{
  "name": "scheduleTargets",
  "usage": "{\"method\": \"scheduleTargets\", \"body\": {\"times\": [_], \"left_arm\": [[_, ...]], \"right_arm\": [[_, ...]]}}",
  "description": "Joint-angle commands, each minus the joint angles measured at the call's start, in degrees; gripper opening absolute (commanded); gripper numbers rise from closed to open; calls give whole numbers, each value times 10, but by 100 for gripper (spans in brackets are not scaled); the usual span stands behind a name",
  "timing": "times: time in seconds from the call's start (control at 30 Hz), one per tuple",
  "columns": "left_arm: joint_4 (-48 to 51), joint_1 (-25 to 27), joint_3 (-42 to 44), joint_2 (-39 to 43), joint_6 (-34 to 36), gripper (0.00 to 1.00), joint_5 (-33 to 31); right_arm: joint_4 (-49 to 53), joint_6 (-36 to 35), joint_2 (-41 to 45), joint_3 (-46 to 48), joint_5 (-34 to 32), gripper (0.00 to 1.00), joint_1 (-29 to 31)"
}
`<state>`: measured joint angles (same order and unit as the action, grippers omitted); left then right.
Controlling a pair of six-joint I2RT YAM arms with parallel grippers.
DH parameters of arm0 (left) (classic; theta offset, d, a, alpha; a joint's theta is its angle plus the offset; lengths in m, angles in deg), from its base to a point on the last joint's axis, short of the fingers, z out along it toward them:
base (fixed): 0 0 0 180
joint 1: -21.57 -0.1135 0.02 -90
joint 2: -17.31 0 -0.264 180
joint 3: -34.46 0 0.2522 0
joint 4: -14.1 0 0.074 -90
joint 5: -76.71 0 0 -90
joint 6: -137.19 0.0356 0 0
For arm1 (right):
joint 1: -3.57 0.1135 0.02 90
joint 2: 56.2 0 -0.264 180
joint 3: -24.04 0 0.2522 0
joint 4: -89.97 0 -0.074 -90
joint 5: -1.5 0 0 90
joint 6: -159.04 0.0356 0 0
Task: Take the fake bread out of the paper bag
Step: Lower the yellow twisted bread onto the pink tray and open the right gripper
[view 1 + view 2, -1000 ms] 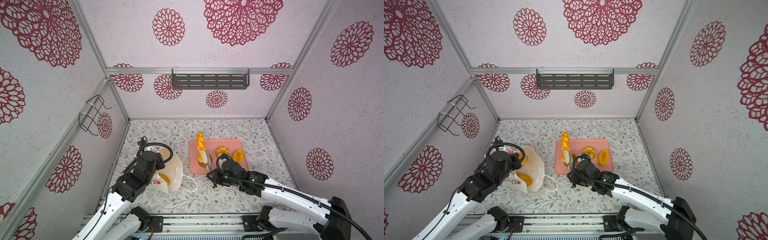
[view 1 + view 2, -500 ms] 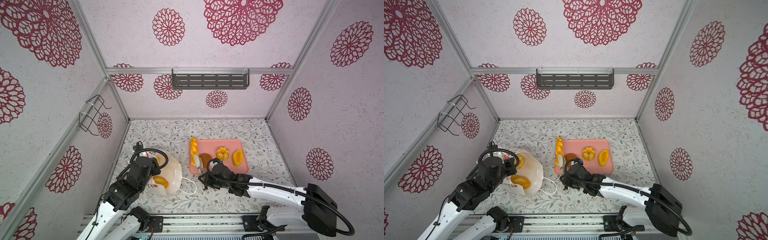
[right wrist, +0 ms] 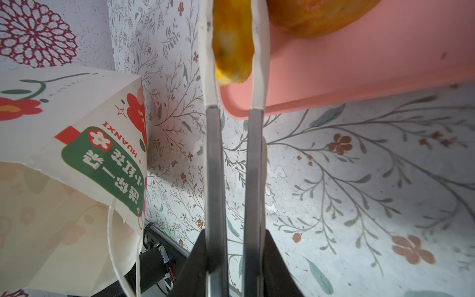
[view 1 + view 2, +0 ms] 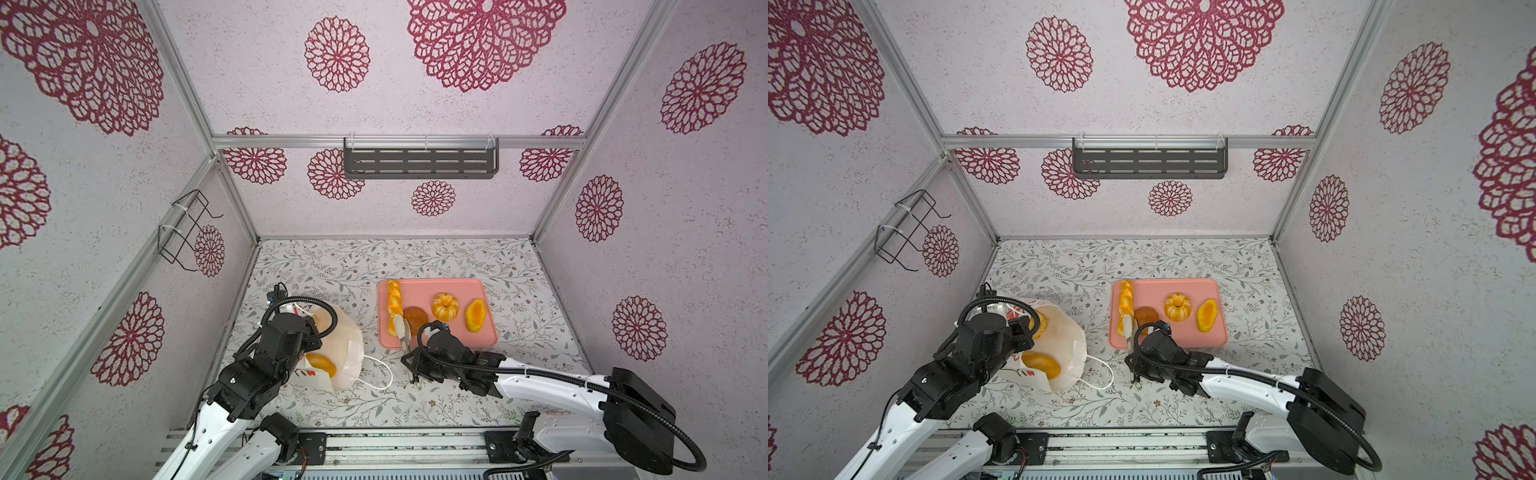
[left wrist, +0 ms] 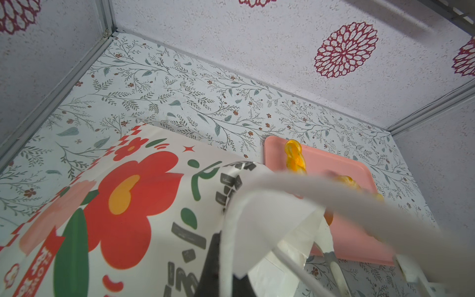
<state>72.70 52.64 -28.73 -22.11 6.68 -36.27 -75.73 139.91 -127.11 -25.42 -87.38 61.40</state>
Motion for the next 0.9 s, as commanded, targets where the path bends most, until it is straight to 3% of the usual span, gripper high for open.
{"method": "scheduleTargets", "body": {"times": [0.0,0.17,0.4,0.87], "left_arm": [[-11,-3,-6,-3,-5,0,0],[-18,-3,-6,-7,-5,0,2],[-23,-3,-11,-20,-6,0,6],[-19,-4,-17,-20,2,0,1]], "right_arm": [[63,-16,48,-8,-43,0,-14],[110,-45,63,-29,-48,0,-21],[97,-90,-6,-92,-12,0,1],[36,-56,-93,-104,1,0,4]]}}
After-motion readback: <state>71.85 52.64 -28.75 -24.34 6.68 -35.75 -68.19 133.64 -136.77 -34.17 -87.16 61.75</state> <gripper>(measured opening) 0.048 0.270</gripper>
